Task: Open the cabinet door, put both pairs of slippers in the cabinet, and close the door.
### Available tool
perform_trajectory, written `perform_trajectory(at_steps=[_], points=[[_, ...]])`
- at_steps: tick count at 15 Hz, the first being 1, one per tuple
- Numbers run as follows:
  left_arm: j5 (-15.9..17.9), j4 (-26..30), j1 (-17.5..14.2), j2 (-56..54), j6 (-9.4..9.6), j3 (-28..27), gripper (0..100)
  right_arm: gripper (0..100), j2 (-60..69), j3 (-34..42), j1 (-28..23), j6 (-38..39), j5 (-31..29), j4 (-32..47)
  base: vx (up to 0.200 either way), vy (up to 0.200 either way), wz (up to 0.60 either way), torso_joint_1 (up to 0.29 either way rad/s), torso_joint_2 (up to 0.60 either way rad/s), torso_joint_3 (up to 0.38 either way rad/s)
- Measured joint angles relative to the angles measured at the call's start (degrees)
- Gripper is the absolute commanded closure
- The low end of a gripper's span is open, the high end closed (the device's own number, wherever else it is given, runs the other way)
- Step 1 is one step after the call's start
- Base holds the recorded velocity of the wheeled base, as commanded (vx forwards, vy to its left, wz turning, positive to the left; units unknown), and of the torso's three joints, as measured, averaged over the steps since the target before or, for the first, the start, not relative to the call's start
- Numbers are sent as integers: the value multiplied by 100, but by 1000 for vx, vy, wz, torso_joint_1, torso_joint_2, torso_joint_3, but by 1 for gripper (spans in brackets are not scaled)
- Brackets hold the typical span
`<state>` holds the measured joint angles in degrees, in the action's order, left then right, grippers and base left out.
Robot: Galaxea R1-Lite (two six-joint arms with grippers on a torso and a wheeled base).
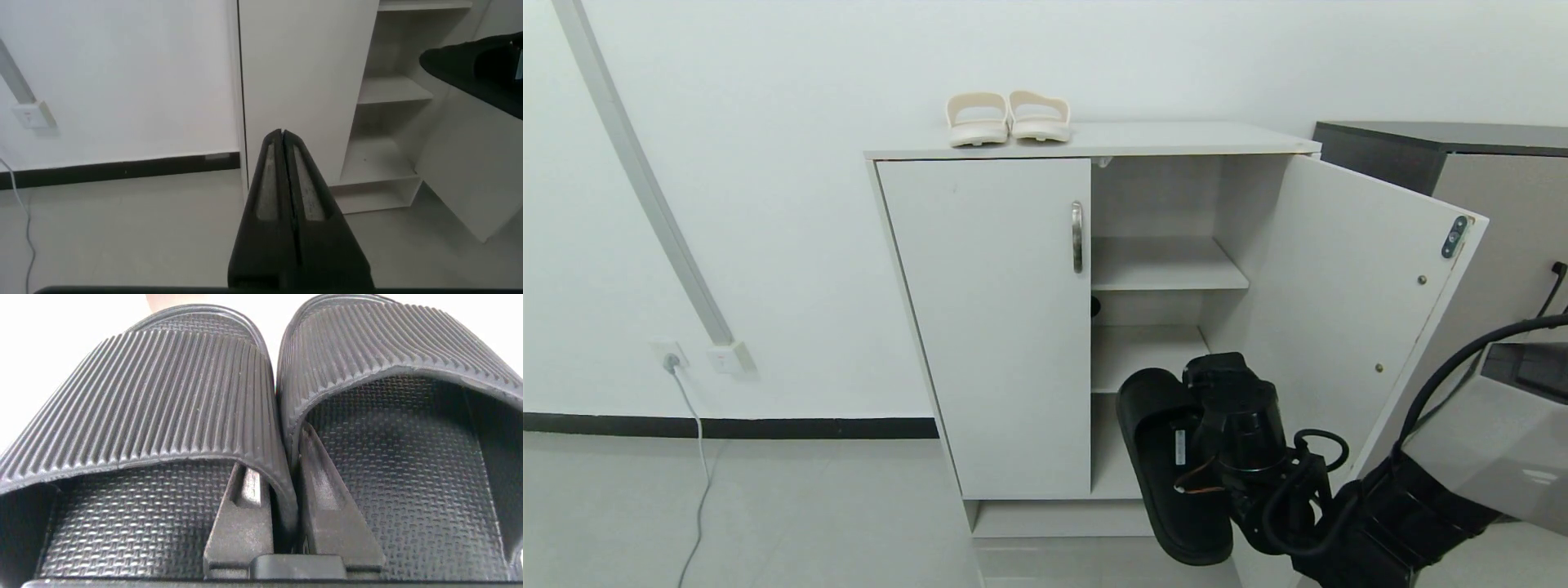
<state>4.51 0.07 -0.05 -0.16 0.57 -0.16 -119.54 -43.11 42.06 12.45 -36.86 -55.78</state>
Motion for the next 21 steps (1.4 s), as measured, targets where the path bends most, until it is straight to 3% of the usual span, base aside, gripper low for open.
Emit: perform_trajectory(at_steps=[7,11,21], points=[[-2,2,-2,0,-22,0,100,100,-238,-1379,138,79,-624,991,0,-29,0,0,0,0],[-5,4,2,0,-22,-2,100,100,-306,-1431,185,90,-663,1005,0,-200,0,6,2,5],[-2,4,-2,5,-30,-2,100,100,-510,-1420,306,83,-616,720,0,0,0,0,0,0]])
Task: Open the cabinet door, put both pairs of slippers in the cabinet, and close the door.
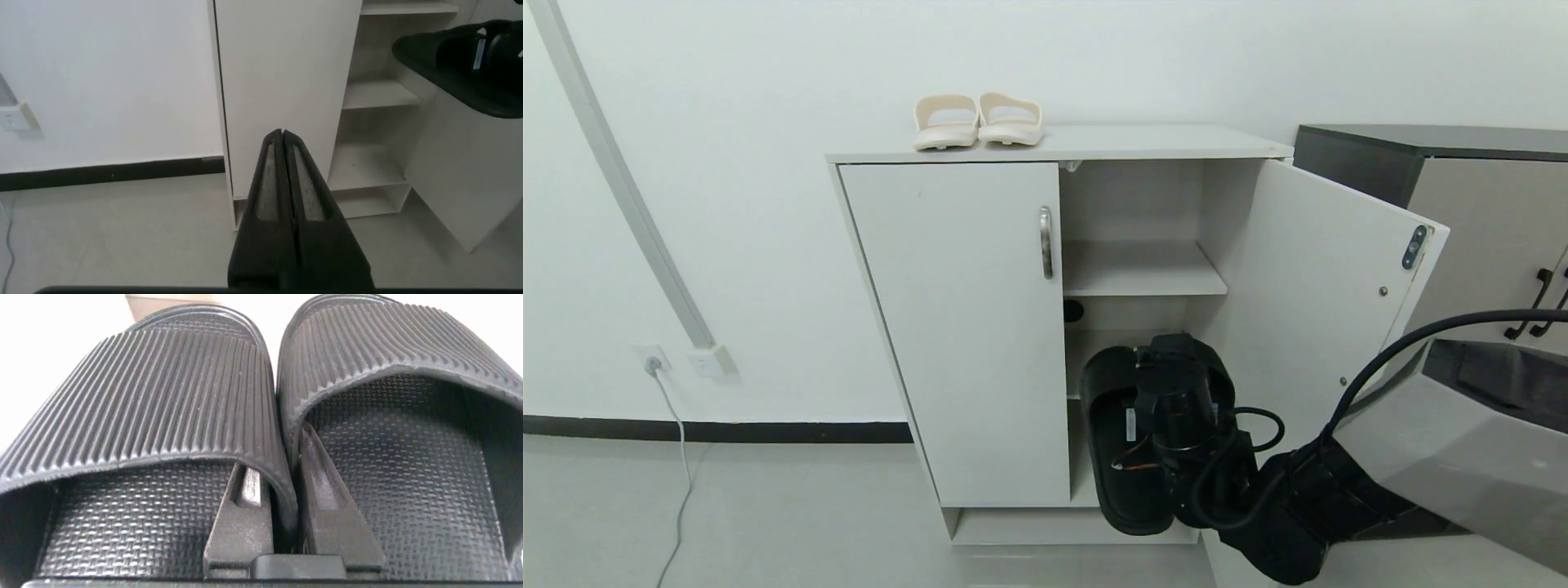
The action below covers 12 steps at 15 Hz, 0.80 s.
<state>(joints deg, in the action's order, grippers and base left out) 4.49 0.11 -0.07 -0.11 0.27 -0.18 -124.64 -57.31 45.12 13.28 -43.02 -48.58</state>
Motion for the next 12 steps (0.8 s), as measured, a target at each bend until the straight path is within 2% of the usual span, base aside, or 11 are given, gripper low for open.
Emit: perform_trajectory(at_steps=[4,12], points=[[-2,-1,2,0,-2,0,100,100,-41,63,-5,0,-4,-2,0,0,0,0,0,0],[0,-1,0,0,-9,0,100,100,-83,238,-334,0,-22,0,0,0,0,0,0,0]])
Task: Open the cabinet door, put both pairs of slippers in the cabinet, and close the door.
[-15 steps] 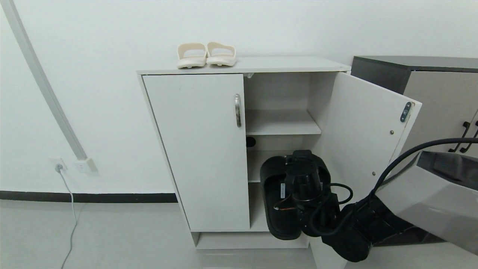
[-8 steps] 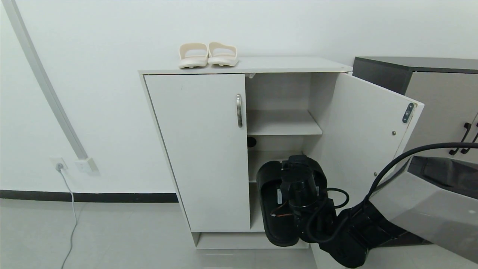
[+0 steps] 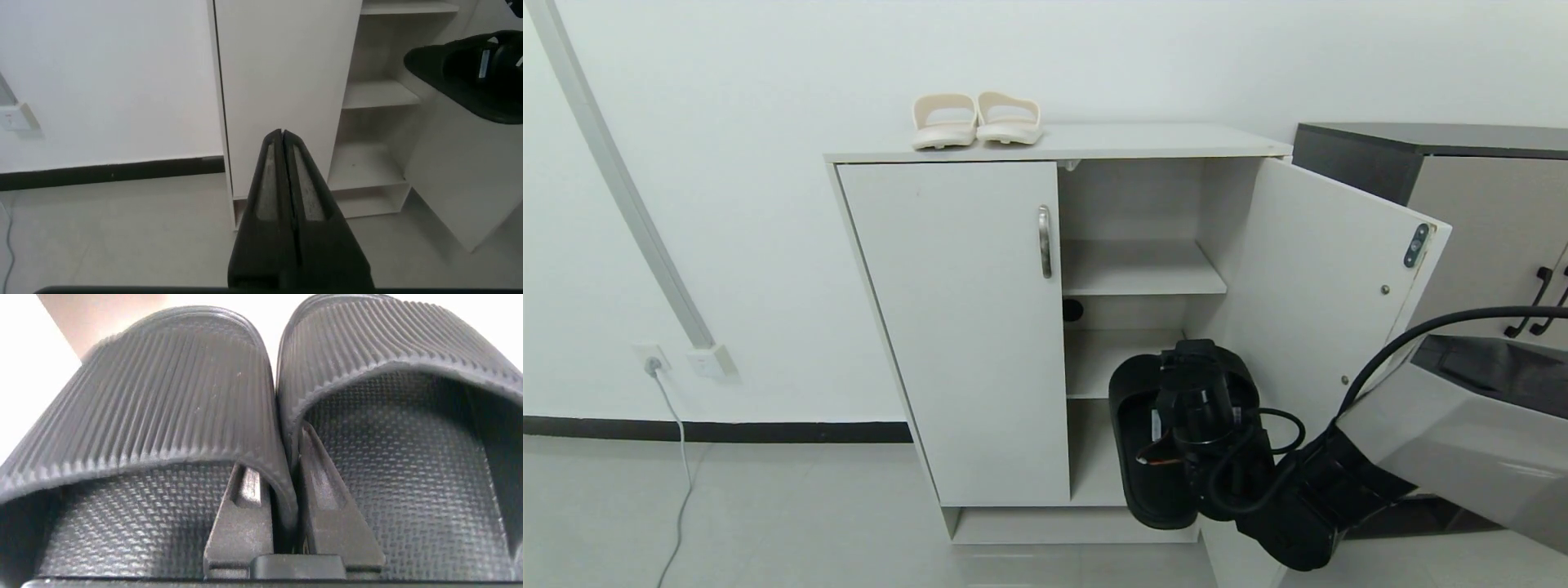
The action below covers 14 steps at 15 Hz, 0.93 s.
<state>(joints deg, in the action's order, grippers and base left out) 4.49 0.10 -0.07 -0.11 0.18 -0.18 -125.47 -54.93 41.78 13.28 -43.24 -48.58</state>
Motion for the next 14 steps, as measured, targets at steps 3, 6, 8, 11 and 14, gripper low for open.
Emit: perform_trajectory(at_steps=[3,6,8,11,14], points=[[0,0,2,1,0,0,100,100,0,118,-140,2,16,-28,0,0,0,0,0,0],[0,0,-2,1,-2,0,100,100,41,215,-336,0,-2,-44,0,0,0,0,0,0],[-2,-2,0,1,-7,0,100,100,57,236,-374,0,-9,-49,0,0,0,0,0,0],[-6,0,0,4,-9,0,100,100,61,245,-380,0,11,-46,0,0,0,0,0,0],[-11,0,5,4,-9,0,100,100,61,245,-383,-1,18,-41,0,0,0,0,0,0]])
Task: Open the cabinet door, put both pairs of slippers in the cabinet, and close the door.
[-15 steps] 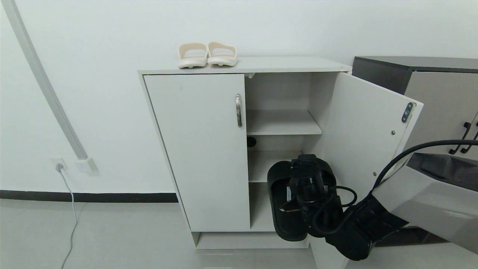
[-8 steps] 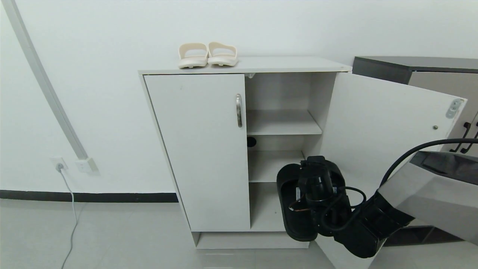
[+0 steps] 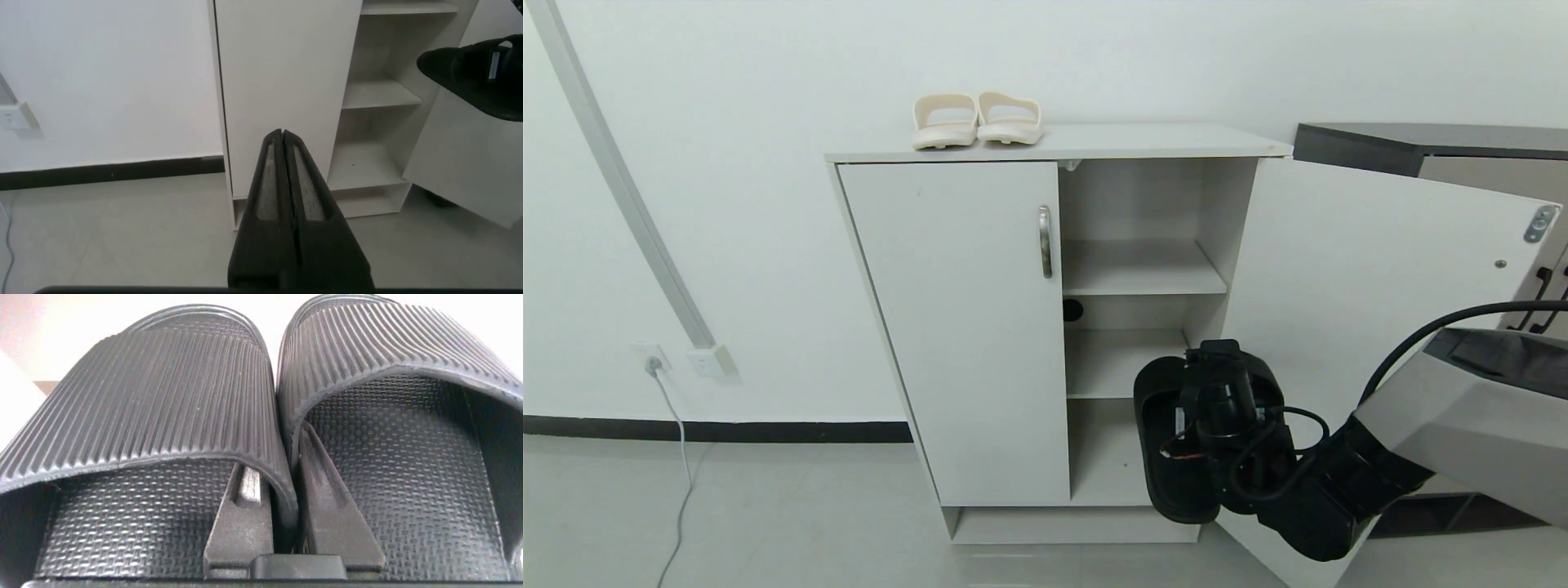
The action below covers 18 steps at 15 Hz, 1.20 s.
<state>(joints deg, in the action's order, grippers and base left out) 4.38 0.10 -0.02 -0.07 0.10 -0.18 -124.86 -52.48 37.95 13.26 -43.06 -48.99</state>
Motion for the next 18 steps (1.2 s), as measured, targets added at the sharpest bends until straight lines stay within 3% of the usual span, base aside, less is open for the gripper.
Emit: perform_trajectory(at_steps=[4,8,18], points=[[0,0,-5,0,-5,0,100,100,0,0,5,11,52,-57,0,0,0,0,0,0],[2,-7,-5,0,0,0,100,100,-28,52,273,-51,591,-446,0,0,0,0,0,0],[2,-5,-7,0,12,0,100,100,-756,-711,494,52,720,-249,0,0,0,0,0,0]])
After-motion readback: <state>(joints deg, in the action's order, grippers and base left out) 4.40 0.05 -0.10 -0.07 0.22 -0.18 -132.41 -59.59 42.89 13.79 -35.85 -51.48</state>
